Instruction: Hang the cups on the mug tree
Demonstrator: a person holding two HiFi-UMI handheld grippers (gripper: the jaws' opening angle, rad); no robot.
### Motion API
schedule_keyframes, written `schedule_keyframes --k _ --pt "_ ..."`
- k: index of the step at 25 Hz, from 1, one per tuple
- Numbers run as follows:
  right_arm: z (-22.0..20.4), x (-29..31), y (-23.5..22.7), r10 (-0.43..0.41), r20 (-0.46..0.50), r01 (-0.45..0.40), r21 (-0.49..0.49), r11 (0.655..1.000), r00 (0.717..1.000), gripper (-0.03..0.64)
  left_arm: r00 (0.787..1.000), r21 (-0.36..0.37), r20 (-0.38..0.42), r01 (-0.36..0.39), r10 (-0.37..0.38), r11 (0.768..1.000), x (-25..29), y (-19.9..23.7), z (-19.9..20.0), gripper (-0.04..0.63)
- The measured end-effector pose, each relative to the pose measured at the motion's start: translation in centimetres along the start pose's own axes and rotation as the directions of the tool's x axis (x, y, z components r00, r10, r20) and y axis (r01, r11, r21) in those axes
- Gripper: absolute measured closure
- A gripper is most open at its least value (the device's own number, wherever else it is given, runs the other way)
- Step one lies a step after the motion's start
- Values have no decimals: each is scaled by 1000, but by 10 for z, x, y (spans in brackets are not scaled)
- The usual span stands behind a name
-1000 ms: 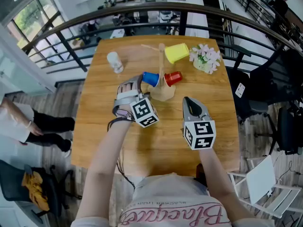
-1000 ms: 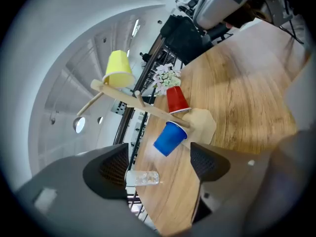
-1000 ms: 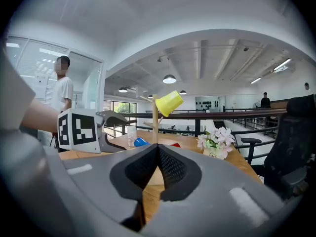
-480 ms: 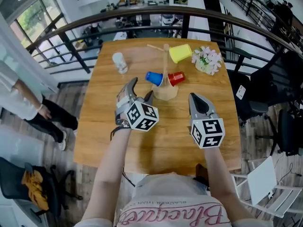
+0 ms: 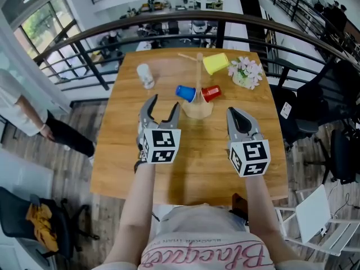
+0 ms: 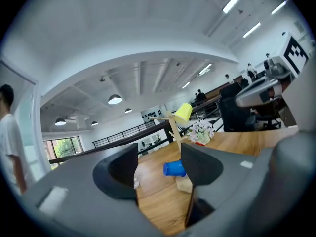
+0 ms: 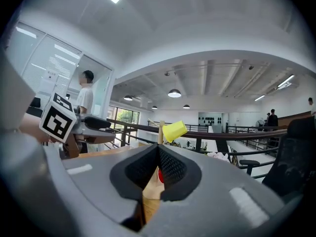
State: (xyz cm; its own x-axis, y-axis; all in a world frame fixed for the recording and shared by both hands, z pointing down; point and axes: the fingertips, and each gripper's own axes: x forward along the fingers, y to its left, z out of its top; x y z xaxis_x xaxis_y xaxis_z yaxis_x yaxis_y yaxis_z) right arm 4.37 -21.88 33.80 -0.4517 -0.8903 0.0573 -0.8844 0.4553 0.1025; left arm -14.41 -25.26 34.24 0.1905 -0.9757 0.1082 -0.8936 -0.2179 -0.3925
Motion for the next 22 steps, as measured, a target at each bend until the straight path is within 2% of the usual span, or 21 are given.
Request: schedule_keyframes --k 3,6,14,18,22 --pt "5 -5 1 -8 12 8 -13 1000 1000 617 997 -87 70 -3 9 996 -12 8 12 333" --pt "10 -8 0 -18 21 18 -21 1000 1000 617 991 -138 130 -6 24 990 -22 16 22 368" --pt "31 -13 -5 -39 59 42 -50 998 998 617 974 -198 219 -8 53 980 -42 27 36 485" --pt "48 -16 -8 -41 95 45 -41 998 995 617 962 -210 265 -1 58 978 -49 31 46 581" --pt "64 -21 -11 -49 124 57 -59 997 991 617 955 -223 289 4 62 975 -53 38 53 581"
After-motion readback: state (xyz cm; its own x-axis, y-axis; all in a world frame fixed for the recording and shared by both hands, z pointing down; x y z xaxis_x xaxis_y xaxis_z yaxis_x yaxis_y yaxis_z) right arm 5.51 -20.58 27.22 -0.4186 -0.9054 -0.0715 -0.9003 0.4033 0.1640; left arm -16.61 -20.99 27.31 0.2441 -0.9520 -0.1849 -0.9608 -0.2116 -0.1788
